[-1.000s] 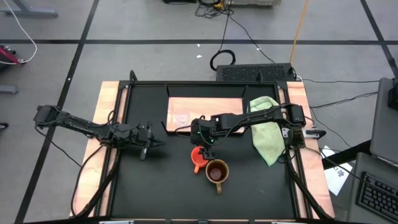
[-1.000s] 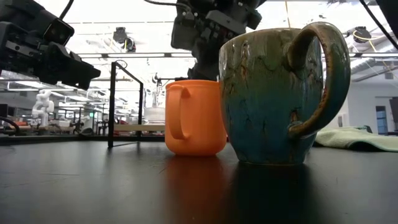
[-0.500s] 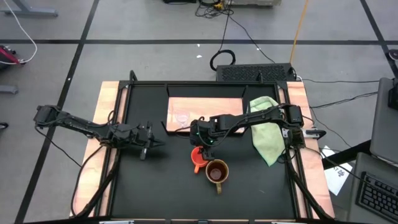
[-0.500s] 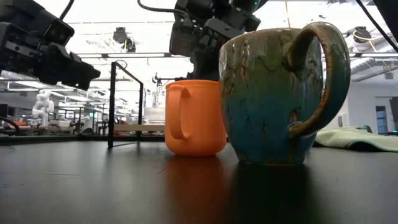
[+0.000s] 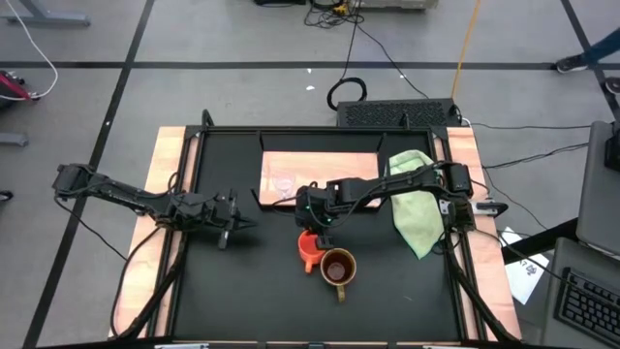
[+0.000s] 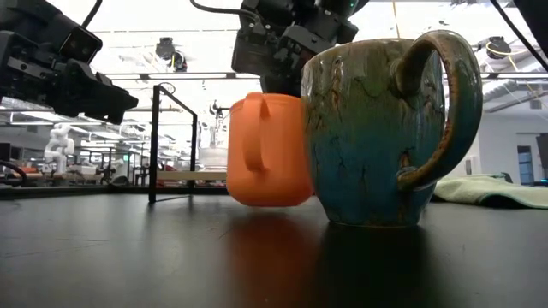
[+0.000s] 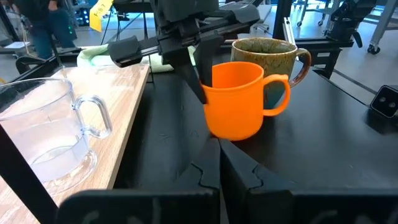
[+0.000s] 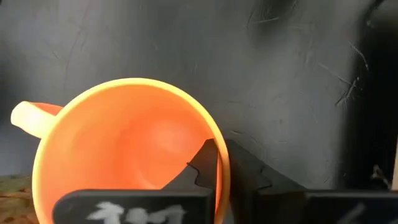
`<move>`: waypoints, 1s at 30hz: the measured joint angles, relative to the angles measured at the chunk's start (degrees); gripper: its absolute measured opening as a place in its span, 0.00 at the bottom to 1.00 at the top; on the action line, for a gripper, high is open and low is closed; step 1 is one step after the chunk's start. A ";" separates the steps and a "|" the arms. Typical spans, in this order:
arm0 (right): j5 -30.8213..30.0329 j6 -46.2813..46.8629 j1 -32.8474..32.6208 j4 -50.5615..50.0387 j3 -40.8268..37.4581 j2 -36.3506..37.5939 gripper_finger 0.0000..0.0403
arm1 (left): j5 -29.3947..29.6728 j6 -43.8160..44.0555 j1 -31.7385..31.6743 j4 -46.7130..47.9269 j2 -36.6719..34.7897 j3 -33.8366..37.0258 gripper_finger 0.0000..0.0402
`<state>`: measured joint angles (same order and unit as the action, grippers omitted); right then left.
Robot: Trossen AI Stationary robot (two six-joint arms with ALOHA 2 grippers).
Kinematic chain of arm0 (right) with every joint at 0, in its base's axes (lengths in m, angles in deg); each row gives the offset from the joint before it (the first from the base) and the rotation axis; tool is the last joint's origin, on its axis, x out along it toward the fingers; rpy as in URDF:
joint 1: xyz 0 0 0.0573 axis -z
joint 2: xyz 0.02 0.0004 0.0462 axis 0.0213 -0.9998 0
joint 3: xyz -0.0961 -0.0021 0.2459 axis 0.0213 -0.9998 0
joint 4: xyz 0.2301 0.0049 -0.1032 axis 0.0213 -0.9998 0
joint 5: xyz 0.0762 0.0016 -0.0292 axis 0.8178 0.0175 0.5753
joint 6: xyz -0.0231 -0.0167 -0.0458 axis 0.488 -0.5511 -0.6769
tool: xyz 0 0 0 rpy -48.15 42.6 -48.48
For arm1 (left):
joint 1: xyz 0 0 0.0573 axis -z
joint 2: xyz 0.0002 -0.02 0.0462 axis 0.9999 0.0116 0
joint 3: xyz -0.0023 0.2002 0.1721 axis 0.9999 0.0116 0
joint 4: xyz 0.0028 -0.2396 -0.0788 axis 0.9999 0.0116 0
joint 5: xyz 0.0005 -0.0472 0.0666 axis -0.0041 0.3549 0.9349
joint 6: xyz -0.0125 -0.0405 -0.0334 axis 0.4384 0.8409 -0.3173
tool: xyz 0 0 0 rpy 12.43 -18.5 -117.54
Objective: Stack small to large cups/mugs on shelf
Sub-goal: Put the orange mug on the shelf
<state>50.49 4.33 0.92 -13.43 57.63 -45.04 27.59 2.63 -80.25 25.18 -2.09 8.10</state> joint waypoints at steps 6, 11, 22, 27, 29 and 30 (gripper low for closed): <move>0.02 -0.05 1.14 0.97 0.01 0.01 0.02 | -0.02 0.28 0.00 0.27 0.01 0.00 0.01; 0.37 -1.01 1.37 1.89 1.46 0.94 0.01 | 0.00 0.31 0.00 0.52 0.00 0.00 0.01; 0.42 -4.49 1.32 0.13 2.81 4.24 0.01 | 0.01 0.26 0.02 0.86 0.02 0.02 0.01; 0.39 -4.47 1.34 0.28 2.78 6.79 0.01 | 0.02 0.24 0.00 0.76 0.09 0.04 0.01; 0.38 -4.41 1.34 1.83 2.78 8.20 0.01 | 0.02 0.24 0.02 0.87 0.09 0.04 0.01; 0.37 -4.34 1.34 2.00 2.76 8.95 0.01 | 0.02 0.23 0.02 0.85 0.09 0.04 0.01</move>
<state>50.86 -0.02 2.26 -11.43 60.38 -36.09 27.62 2.86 -80.23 26.03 -2.00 8.14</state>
